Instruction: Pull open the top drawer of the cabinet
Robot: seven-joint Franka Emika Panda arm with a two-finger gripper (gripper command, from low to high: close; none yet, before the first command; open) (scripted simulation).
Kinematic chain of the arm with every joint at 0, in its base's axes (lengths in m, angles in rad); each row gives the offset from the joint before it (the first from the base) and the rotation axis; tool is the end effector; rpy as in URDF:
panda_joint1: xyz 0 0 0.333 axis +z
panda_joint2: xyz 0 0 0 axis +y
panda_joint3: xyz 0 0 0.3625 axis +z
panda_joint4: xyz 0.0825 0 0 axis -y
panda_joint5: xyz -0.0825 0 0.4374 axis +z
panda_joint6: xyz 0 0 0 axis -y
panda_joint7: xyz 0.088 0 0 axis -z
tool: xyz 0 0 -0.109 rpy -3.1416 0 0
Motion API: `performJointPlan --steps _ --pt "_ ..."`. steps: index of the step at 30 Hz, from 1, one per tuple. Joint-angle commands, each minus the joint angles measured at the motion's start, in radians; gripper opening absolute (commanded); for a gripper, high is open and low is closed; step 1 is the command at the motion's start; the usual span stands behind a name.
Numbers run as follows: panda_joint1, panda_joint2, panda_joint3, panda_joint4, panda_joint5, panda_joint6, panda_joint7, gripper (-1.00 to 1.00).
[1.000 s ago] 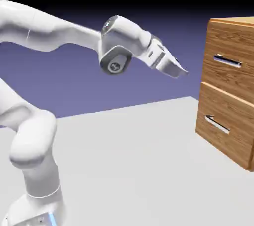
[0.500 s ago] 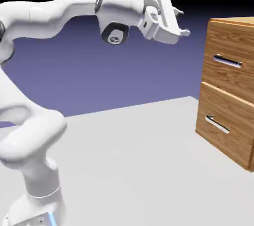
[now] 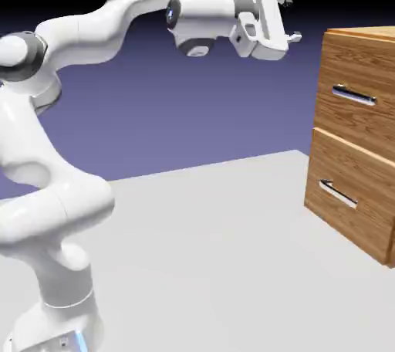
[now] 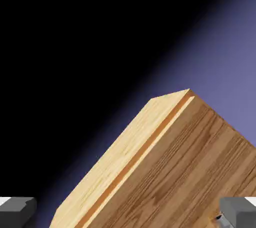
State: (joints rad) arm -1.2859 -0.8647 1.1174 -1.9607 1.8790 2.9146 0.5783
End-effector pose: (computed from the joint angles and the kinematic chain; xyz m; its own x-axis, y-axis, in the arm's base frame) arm 0.5326 0.0991 0.7168 -0.1005 -0.9866 -0.1285 -0.0241 0.1315 -0.9910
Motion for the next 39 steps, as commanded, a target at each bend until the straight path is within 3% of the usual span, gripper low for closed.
performJointPlan --steps 1,22,32,33,39 --pt "-0.030 -0.007 0.026 0.020 0.044 -0.003 -0.004 0.00" --pt "-0.661 -0.150 0.569 0.432 0.957 -0.062 -0.083 0.00" --pt "-0.892 -0.213 0.693 0.731 0.912 0.028 0.011 0.00" --pt "-0.892 -0.213 0.693 0.731 0.912 0.028 0.011 -1.00" --pt "-0.760 -0.182 0.621 0.550 0.957 -0.034 -0.039 -1.00"
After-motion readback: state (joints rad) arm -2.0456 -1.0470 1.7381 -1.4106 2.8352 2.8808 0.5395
